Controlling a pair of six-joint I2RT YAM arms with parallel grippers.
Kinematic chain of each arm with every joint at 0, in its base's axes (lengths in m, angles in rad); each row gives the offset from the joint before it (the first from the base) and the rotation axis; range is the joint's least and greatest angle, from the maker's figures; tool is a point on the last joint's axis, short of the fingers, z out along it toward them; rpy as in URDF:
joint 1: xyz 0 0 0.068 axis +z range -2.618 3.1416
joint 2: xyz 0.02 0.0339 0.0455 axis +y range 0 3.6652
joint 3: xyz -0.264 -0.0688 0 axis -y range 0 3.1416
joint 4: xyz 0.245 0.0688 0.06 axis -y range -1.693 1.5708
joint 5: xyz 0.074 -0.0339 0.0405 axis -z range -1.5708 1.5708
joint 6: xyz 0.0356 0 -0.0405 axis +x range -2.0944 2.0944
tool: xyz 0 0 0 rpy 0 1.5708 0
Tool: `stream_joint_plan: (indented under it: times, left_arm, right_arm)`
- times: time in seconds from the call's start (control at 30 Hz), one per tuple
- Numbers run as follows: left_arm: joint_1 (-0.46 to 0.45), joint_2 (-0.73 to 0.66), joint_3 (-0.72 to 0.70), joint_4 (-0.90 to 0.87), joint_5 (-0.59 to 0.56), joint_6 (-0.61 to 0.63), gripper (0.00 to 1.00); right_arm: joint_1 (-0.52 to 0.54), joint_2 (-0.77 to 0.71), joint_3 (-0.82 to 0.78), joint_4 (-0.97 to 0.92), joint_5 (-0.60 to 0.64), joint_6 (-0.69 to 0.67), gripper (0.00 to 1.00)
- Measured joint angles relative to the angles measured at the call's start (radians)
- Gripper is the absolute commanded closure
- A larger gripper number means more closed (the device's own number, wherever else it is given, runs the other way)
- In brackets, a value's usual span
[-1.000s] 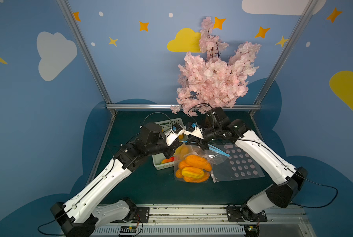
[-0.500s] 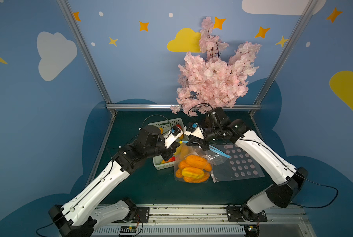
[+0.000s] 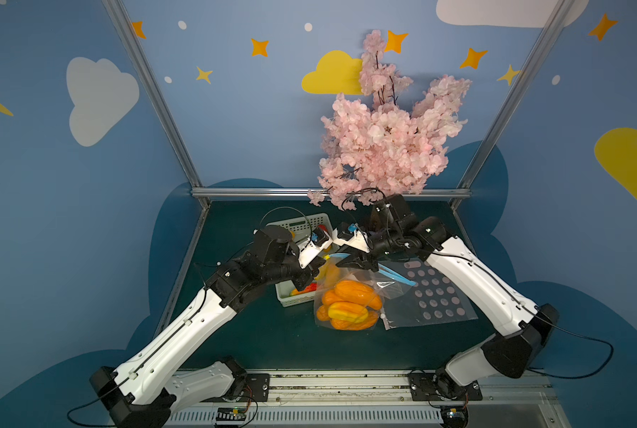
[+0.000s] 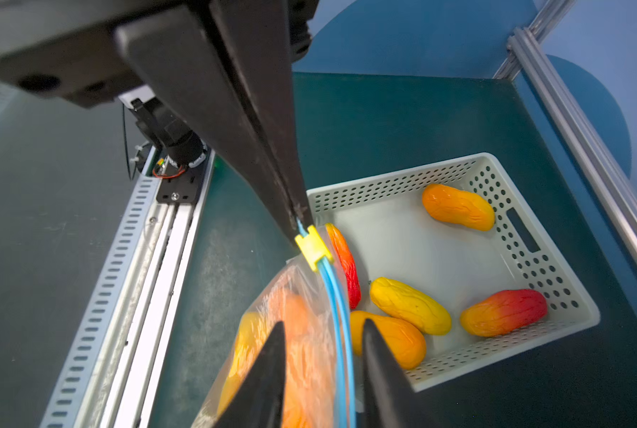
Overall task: Place the mango in a zip-top bag and seal the zipper
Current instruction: Zip the zipper on the zipper food storage bag.
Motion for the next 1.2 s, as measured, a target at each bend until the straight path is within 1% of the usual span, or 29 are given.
stream_joint_plan:
  times: [0.13, 0.27, 0.4, 0.6, 0.9, 1.07, 1.2]
  left_arm:
    - [0.000, -0.003, 0.000, -0.003, 0.007, 0.004, 0.97]
    - [0.005, -0.008, 0.003, -0.019, 0.026, 0.007, 0.97]
    - [0.024, -0.008, 0.020, -0.058, 0.029, 0.008, 0.97]
    - [0.034, -0.013, 0.024, -0.085, 0.045, 0.008, 0.97]
    - [0.048, -0.026, 0.024, -0.103, 0.072, 0.008, 0.97]
    - [0.065, -0.030, 0.017, -0.091, 0.104, -0.005, 0.97]
    - [0.085, -0.050, -0.027, -0.050, 0.142, -0.034, 0.97]
  right_arm:
    - [0.012, -0.026, -0.021, 0.062, 0.005, -0.015, 0.61]
    - [0.023, 0.002, 0.027, 0.074, -0.003, -0.039, 0.64]
    - [0.038, 0.048, 0.082, 0.072, -0.023, -0.065, 0.69]
    - [0.050, 0.063, 0.099, 0.051, -0.045, -0.081, 0.66]
    - [0.068, 0.069, 0.100, 0.051, -0.066, -0.080, 0.65]
    - [0.076, 0.069, 0.097, 0.062, -0.069, -0.066, 0.65]
    - [0.087, 0.061, 0.058, 0.108, -0.075, -0.047, 0.63]
